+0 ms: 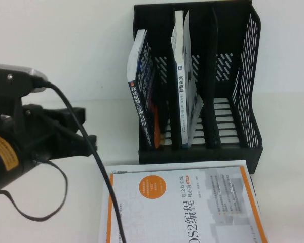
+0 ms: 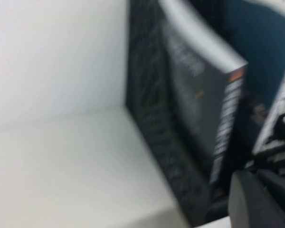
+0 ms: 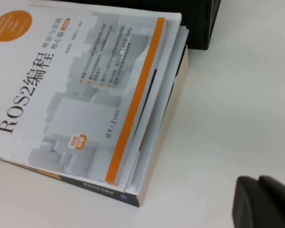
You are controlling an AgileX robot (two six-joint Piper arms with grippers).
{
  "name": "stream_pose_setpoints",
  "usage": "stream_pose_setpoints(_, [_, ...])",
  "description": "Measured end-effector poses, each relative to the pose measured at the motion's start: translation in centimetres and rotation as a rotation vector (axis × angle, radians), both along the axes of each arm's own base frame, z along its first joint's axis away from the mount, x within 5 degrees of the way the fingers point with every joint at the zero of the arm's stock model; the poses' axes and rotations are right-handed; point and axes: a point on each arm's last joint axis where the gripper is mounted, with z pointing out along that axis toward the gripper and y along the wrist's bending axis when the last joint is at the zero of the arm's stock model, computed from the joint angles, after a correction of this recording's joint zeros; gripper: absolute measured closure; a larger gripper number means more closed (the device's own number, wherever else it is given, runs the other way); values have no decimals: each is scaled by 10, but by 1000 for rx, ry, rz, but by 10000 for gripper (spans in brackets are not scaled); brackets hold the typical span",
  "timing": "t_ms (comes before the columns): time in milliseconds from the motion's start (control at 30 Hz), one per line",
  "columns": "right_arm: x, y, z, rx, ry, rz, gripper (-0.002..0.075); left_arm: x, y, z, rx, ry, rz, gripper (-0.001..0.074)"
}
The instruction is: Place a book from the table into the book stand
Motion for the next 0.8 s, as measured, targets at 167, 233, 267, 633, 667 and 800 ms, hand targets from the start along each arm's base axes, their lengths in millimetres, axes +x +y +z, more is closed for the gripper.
stream_pose_setpoints(167, [0,0,0,4,2,0,729,-7,23,-10,28,54,99,736])
stream_pose_setpoints(233, [0,0,0,5,3,0,729,-13,33,-13,52,45,127,736])
stream_pose_setpoints(267, [0,0,0,7,6,0,729,-18,38,-13,57,34,138,736])
stream_pose_setpoints(633, [0,0,0,7,6,0,729,-112,97,-55,-2,-185,383,736])
stream_pose_setpoints(667, [0,0,0,7,6,0,729,-120,100,-64,-14,-208,409,736])
stream_pose_setpoints(800, [0,0,0,7,6,0,729,-140,105,-102,-73,-249,465,736])
